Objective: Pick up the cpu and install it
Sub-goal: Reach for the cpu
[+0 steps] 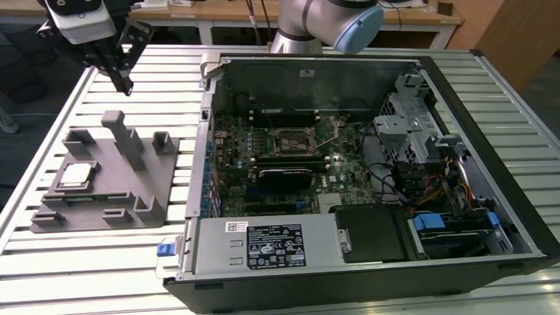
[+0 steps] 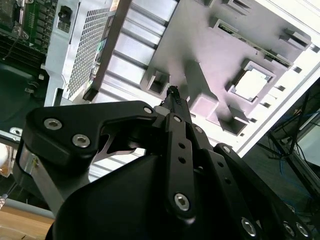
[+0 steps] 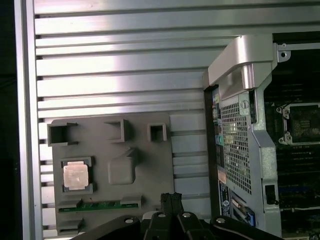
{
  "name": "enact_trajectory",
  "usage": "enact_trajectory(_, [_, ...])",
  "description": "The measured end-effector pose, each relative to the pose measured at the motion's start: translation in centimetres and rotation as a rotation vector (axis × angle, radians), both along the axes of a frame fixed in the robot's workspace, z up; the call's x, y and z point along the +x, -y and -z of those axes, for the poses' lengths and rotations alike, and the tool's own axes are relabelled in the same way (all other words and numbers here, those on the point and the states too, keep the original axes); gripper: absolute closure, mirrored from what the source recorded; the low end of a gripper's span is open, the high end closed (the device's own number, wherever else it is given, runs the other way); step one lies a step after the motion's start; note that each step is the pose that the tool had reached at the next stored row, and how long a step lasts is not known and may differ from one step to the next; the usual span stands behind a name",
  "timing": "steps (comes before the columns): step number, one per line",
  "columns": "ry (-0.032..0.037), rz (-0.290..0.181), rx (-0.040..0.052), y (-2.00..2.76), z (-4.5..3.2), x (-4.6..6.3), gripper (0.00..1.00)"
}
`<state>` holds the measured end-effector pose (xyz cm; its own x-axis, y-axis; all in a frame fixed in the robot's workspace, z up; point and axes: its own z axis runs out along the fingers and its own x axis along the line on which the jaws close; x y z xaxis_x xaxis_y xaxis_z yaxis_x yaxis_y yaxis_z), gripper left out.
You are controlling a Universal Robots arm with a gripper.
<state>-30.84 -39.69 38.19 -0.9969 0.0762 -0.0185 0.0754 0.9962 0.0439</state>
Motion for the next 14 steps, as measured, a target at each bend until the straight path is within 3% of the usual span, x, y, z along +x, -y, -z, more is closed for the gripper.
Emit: enact_trajectory(14, [-0.0008, 0.0, 0.0, 0.0, 0.11, -1.7, 0.89])
